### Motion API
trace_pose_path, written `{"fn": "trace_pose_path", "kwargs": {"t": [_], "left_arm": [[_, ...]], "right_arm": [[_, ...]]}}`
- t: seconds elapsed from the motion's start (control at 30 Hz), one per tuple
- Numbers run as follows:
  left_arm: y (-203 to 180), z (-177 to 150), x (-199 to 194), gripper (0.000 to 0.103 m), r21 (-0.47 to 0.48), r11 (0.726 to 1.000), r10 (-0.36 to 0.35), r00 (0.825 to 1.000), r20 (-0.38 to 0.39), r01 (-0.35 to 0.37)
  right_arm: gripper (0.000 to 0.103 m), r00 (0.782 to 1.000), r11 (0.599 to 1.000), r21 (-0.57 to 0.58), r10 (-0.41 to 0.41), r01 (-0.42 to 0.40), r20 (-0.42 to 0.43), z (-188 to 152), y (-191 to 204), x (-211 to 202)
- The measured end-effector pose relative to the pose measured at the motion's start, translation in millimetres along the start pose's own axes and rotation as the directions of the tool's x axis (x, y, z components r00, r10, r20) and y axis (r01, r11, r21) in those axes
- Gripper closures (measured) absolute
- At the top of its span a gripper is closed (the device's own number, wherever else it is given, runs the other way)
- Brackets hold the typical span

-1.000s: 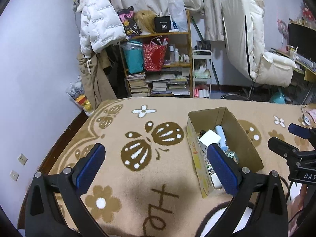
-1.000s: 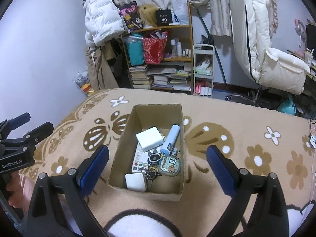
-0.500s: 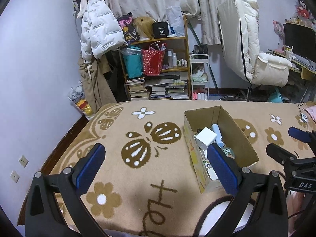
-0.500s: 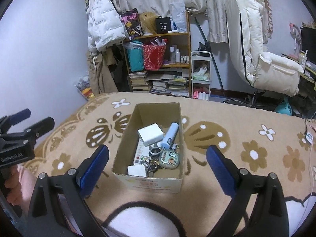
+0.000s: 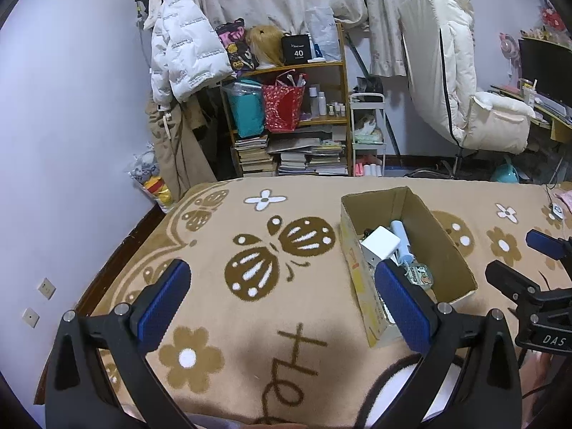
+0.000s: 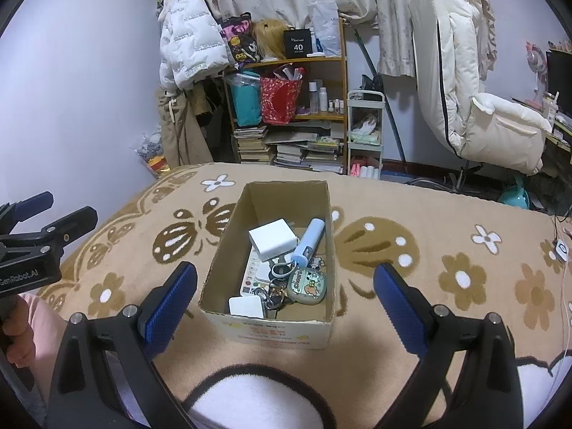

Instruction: Organize rigid objects

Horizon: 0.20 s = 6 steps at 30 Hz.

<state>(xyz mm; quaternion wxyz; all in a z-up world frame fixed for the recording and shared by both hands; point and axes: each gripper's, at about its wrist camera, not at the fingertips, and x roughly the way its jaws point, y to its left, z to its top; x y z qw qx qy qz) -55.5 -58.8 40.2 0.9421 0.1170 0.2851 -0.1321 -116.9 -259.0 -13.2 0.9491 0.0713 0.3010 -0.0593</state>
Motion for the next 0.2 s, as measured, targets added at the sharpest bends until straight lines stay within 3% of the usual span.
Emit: {"fn": "trace_pose_path", "kwargs": {"t": [0.2], "left_arm": [[-3.1, -1.7, 0.5, 0.001, 0.025, 1.000, 0.008, 1.000, 0.002, -0.008]], "right_arm": [[0.000, 1.000, 1.000, 0.004, 0.005, -0.005, 0.008, 1.0, 2.6, 0.2]]}}
